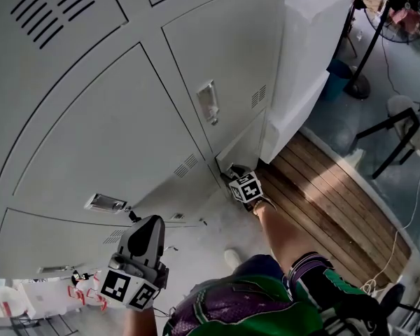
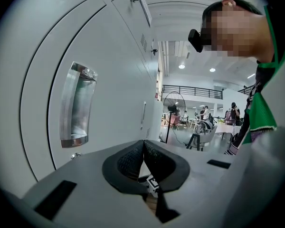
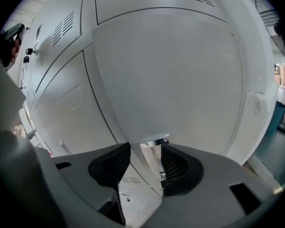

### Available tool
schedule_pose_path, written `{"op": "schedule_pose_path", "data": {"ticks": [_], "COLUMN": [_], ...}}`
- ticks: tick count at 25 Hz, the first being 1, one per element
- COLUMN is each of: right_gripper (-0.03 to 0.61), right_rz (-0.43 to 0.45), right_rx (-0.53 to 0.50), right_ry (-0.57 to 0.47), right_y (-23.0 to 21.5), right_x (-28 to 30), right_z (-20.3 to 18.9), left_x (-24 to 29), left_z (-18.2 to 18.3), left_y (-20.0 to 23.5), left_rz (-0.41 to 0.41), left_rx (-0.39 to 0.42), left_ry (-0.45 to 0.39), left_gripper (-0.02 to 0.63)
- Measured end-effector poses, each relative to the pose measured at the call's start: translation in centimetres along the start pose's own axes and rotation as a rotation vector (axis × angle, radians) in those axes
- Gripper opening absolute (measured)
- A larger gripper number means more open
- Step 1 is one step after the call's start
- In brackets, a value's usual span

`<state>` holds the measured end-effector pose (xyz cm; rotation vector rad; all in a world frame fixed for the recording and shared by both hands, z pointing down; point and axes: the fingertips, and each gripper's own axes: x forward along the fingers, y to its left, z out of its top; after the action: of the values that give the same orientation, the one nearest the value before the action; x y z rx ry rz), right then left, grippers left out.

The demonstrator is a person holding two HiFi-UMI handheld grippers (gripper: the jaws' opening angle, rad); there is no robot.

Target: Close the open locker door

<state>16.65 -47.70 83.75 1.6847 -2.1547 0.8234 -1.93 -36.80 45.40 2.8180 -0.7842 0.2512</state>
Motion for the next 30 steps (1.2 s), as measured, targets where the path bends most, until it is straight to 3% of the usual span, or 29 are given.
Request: {"op": "schedule_pose_path", "data": {"ticks": [11,17,30], "right_gripper": [0.196,0.199,0.198], "right_rz": [0.008,0.014,-0.058], "right_rx": [-0.012,-0.053,-0.052], "right_ry": [0.050,0.140,0.254], "right_y": [-0.3,-0.3,0.2], "right_x": [-0.3,-0.8,-1.2], "right_z": [0.3,0.0,0.1], "left_x": [-0.6,-1.1,-1.9], "left_z": [0.7,0.4,0.1], "left_y": [-0.1,-0.6,-0.3], "left_rz": [0.002,-0.001,0.025], "left_rx": [-0.004,-0.004,-0.026], "left_ry": [-0.019,-0.025,-0.027], "left_gripper": [0.021,0.021,0.021]}}
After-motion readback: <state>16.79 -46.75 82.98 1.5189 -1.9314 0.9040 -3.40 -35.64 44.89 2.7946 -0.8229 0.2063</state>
